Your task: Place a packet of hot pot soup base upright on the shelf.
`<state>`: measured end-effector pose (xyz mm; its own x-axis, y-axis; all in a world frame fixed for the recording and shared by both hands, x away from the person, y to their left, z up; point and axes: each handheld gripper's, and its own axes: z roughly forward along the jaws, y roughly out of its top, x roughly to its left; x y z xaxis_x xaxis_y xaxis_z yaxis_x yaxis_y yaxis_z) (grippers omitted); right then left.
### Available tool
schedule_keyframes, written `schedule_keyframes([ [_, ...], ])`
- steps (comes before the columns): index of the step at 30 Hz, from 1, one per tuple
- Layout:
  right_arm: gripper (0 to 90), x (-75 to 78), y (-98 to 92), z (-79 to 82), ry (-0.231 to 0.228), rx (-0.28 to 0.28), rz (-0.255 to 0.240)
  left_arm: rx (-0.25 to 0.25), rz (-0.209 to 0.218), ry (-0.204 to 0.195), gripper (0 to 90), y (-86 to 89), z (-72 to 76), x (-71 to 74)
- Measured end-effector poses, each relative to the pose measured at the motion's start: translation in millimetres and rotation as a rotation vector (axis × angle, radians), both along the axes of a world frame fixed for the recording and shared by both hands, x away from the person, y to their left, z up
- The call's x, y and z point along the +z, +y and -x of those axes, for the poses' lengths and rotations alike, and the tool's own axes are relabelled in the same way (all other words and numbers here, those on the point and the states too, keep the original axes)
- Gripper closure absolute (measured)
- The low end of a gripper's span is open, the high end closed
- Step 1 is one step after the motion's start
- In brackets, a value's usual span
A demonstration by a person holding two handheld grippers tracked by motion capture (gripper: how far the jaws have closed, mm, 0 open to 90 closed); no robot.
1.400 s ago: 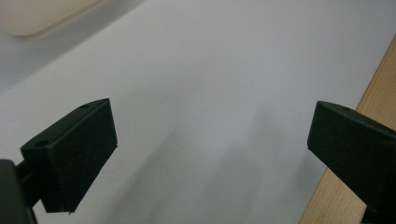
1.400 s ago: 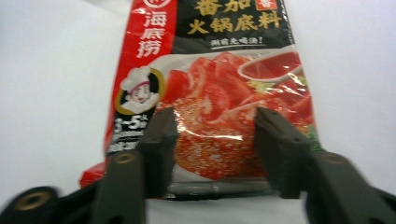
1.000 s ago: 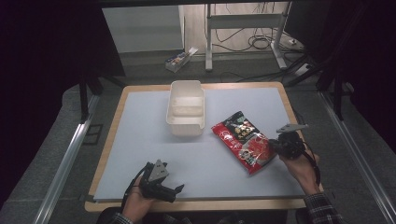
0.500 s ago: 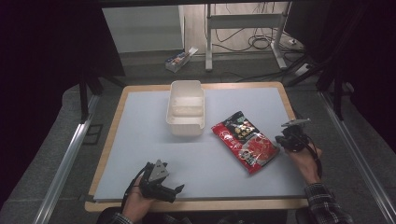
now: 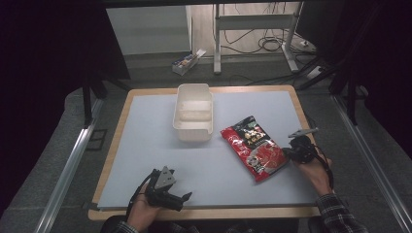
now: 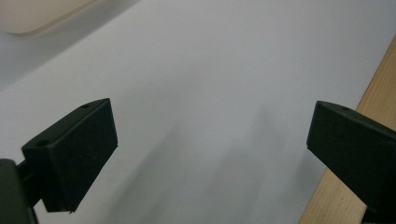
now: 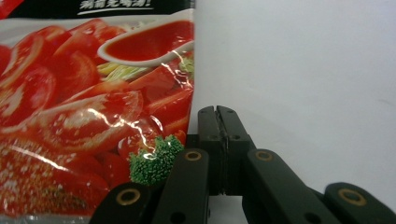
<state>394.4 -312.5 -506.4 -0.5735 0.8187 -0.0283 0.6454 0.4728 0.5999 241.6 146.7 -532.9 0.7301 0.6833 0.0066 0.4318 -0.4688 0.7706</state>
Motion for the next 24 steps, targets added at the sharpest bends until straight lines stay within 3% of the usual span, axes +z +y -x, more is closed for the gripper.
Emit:
schedule_keyframes([
  [13, 88.5, 0.8, 20.6, 30.2, 0.027, 0.108, 0.015, 0.007, 0.022, 0.016, 1.9, -0.4, -0.3, 0.4],
  [24, 88.5, 0.0, 43.7, 46.4, 0.031, 0.189, 0.033, 0.011, 0.035, 0.023, 2.1, -1.2, -1.5, 0.5],
])
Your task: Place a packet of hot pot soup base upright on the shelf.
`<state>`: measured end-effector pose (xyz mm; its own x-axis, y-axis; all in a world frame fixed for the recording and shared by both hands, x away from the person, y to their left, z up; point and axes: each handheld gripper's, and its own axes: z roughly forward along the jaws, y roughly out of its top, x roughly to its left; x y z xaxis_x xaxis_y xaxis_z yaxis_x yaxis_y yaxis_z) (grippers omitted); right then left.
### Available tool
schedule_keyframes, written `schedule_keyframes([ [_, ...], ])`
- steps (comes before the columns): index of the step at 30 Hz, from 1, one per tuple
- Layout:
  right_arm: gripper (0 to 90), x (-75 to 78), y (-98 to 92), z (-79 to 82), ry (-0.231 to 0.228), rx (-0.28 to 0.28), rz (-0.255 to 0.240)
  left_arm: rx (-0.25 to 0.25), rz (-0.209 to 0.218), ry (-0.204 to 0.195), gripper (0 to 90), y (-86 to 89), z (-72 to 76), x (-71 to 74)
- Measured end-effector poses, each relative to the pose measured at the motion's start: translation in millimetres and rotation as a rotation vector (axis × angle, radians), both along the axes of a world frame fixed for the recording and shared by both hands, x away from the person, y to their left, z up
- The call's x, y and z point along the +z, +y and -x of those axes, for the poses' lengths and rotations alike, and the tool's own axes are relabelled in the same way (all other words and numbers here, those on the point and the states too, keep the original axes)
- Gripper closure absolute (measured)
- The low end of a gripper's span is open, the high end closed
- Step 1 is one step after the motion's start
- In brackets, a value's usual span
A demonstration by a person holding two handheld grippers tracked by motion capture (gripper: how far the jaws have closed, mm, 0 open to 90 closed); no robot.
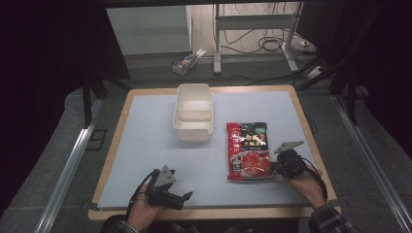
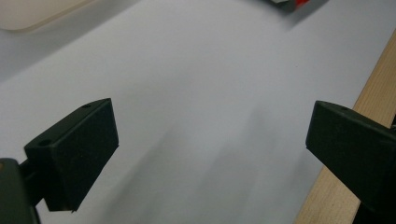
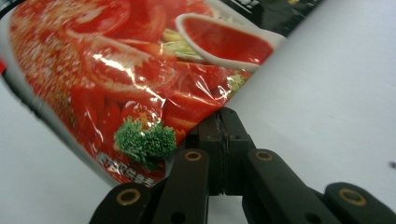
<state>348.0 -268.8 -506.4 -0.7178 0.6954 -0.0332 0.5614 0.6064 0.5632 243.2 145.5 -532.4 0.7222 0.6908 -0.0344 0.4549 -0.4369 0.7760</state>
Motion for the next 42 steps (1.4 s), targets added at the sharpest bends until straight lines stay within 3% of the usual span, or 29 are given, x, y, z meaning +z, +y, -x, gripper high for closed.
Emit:
schedule_keyframes([
  [10, 88.5, -2.5, 33.5, 12.6, 0.028, 0.114, -0.021, 0.004, 0.005, 0.008, 2.6, -1.7, -1.1, -0.3],
  [20, 88.4, -6.6, 75.4, 14.2, 0.012, 0.207, -0.034, -0.004, -0.012, 0.016, 3.1, -5.5, -3.5, -1.0],
  [25, 88.4, -9.3, 102.2, 12.7, -0.017, 0.262, -0.026, -0.009, -0.013, 0.022, 3.7, -7.8, -4.6, -1.5],
  [30, 87.3, -8.0, 95.2, 13.7, -0.022, 0.249, -0.032, 0.005, 0.004, 0.024, 4.3, -6.0, -6.2, -0.2],
  [33, 83.0, -2.4, 83.7, 14.8, -0.045, 0.222, -0.055, 0.004, -0.009, 0.025, 4.3, -6.7, -8.1, 1.0],
  [37, 71.3, 5.6, 68.2, 18.8, -0.115, 0.197, -0.065, -0.017, 0.009, 0.041, 4.1, -9.7, -12.1, 3.8],
  [42, 47.9, 9.1, 51.1, 15.2, -0.140, 0.147, -0.076, -0.046, 0.016, 0.043, 5.7, -17.1, -21.5, 6.2],
])
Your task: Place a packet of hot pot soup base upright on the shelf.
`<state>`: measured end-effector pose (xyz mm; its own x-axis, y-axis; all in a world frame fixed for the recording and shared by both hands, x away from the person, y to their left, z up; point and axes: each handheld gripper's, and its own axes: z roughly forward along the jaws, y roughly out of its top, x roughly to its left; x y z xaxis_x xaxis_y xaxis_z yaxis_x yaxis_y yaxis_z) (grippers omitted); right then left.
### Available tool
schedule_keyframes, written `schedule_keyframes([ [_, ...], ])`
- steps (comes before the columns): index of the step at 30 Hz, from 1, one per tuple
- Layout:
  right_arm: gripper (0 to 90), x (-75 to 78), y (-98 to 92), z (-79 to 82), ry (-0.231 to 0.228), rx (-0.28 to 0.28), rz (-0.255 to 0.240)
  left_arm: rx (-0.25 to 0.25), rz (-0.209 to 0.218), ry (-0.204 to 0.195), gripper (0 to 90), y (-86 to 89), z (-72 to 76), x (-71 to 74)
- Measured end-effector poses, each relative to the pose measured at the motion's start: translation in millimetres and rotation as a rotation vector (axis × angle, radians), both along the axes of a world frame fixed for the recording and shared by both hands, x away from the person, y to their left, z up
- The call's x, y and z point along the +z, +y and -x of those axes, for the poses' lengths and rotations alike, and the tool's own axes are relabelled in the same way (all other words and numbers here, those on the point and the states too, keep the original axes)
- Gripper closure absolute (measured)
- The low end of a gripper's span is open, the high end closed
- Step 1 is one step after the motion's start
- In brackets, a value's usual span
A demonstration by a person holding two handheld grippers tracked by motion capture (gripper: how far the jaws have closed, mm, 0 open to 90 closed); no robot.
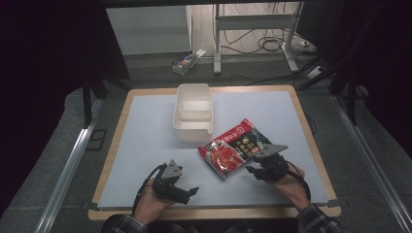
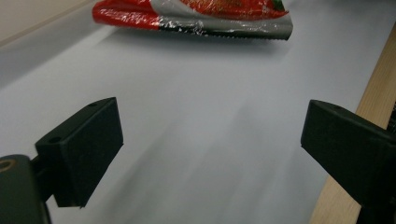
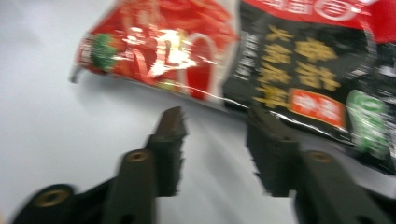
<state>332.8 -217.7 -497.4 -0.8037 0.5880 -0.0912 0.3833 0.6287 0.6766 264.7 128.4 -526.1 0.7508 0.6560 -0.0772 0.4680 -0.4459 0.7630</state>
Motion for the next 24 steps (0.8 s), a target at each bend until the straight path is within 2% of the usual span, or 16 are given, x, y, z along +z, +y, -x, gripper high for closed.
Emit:
schedule_keyframes([
  [3, 32.9, -0.3, -7.4, -6.1, -0.002, -0.025, -0.014, 0.000, -0.011, -0.018, 9.4, -6.8, -8.9, 1.6],
  [4, 27.5, -0.9, -9.6, -9.0, 0.006, -0.034, -0.023, 0.001, -0.009, -0.022, 14.4, -8.2, -11.5, 2.2],
  [5, 24.4, -1.4, -10.8, -10.4, 0.005, -0.041, -0.022, -0.004, -0.002, -0.024, 14.4, -10.2, -15.3, 3.1],
  [7, 18.4, -2.7, -14.6, -13.6, 0.000, -0.049, -0.014, -0.020, 0.006, -0.033, 26.9, -15.0, -24.1, 5.0],
  [12, 9.3, -7.0, -23.1, -19.1, 0.026, -0.060, -0.008, -0.064, 0.020, -0.056, 65.3, -32.5, -46.2, 8.6],
  [16, 2.8, -9.9, -28.4, -22.5, 0.034, -0.076, 0.004, -0.072, 0.042, -0.085, 85.0, -46.3, -59.8, 11.3],
  [19, 0.8, -12.0, -32.1, -24.9, 0.039, -0.095, 0.009, -0.066, 0.037, -0.089, 89.7, -54.1, -69.8, 9.4],
  [22, 0.0, -12.8, -35.1, -26.6, 0.026, -0.103, 0.012, -0.058, 0.024, -0.066, 89.6, -57.7, -77.6, -0.1],
  [23, 0.0, -12.8, -35.3, -26.6, 0.023, -0.106, 0.011, -0.058, 0.035, -0.054, 89.6, -57.3, -79.4, -3.4],
  [24, 0.0, -12.9, -35.5, -26.9, 0.021, -0.110, 0.012, -0.051, 0.066, -0.032, 89.6, -55.5, -80.8, -5.9],
])
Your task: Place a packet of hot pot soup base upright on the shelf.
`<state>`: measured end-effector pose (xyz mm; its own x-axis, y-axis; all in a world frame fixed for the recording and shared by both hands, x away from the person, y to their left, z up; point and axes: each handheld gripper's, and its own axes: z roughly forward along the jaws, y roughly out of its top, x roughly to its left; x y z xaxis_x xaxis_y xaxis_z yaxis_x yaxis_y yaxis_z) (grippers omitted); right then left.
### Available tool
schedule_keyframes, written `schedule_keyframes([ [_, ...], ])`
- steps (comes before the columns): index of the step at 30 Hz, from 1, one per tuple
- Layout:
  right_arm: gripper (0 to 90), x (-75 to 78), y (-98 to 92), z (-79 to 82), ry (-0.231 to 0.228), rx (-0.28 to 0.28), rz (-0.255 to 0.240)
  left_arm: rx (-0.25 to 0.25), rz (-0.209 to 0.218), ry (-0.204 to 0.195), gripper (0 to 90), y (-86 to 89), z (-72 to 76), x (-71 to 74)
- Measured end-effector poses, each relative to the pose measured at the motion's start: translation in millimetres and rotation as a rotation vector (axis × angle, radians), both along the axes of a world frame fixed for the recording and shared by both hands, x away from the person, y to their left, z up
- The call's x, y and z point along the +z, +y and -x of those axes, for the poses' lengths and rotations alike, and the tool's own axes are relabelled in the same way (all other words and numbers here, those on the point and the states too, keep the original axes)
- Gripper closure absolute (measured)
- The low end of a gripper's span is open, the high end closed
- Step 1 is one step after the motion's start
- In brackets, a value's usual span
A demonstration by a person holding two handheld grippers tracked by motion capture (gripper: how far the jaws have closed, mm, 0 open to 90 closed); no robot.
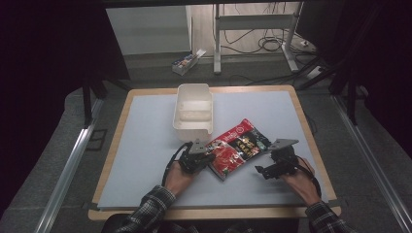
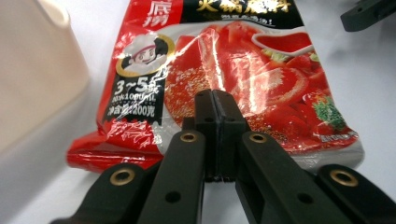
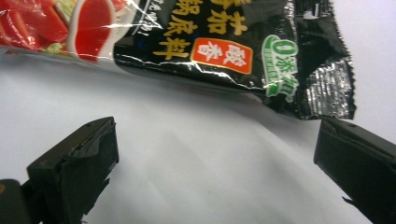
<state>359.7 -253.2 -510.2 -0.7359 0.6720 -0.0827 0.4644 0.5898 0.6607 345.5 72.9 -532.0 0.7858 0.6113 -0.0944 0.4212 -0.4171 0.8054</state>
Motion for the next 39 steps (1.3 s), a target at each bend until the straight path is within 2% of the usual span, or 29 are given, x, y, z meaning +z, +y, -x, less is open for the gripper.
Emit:
schedule_keyframes([
  [3, 0.0, -0.8, 0.1, 0.0, 0.010, -0.006, 0.000, 0.005, 0.036, 0.046, 89.5, 3.8, -2.3, -1.6],
  [5, 0.0, -1.2, 0.5, 0.6, 0.014, -0.008, 0.006, 0.009, 0.027, 0.035, 89.7, 3.2, -0.5, -2.9],
  [7, 0.0, -1.9, 0.5, 0.7, 0.018, -0.004, 0.013, 0.013, -0.012, 0.001, 89.8, -0.1, 3.5, -3.6],
  [8, 0.0, -2.3, 0.2, 0.7, 0.021, -0.008, 0.020, 0.016, -0.017, -0.002, 89.8, -0.5, 4.4, -3.6],
  [11, 0.0, -4.2, -2.9, -0.5, 0.041, -0.021, 0.027, 0.025, -0.016, -0.001, 89.9, 0.4, 6.4, -5.5],
  [16, 0.0, -1.8, -5.3, -0.4, 0.033, -0.024, 0.023, 0.030, -0.025, 0.019, 90.0, 2.7, 7.7, -8.3],
  [21, 0.0, 0.7, -3.5, 1.0, 0.029, -0.012, -0.005, 0.024, -0.046, 0.016, 90.0, 3.3, 9.1, -9.0],
  [27, 0.0, 10.3, -0.6, 2.0, 0.031, 0.006, -0.091, 0.023, -0.056, 0.004, 90.0, 2.2, 9.8, -9.0],
  [35, 2.4, 38.5, 8.4, -7.0, 0.037, 0.021, -0.151, 0.017, -0.053, 0.003, 89.9, 3.2, 9.3, -9.4],
  [37, 1.5, 44.5, 13.0, -12.1, 0.054, 0.023, -0.143, 0.016, -0.055, -0.001, 90.0, 3.3, 9.3, -9.4],
  [39, 1.0, 50.4, 18.1, -19.7, 0.075, 0.024, -0.172, 0.017, -0.053, 0.000, 90.0, 3.3, 9.2, -9.4],
])
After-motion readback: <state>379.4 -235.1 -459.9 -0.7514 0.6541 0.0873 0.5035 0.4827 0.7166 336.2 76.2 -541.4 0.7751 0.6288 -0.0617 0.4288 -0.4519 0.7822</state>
